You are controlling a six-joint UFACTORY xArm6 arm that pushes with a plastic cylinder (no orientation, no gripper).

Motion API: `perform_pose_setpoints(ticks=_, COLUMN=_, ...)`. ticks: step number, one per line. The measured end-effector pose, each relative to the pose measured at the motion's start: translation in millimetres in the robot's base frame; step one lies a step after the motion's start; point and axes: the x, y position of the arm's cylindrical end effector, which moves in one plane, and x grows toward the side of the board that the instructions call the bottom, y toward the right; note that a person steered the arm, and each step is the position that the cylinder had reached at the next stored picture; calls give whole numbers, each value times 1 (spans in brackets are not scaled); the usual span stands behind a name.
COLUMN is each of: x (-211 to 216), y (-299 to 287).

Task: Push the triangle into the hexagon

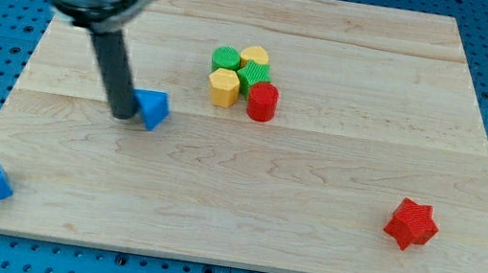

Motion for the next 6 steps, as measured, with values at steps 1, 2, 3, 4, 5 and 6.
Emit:
perform_pose_setpoints(ticks=1, x=2, y=32)
perform_pose_setpoints(ticks=2, x=23, y=15)
perform_pose_setpoints(ticks=3, x=11, y=35)
perform_pose_setpoints(ticks=4, x=-5, y=78)
perform_pose_setpoints(ticks=5, x=17, y=74)
perform_pose_setpoints(ticks=6, x=99, y=15)
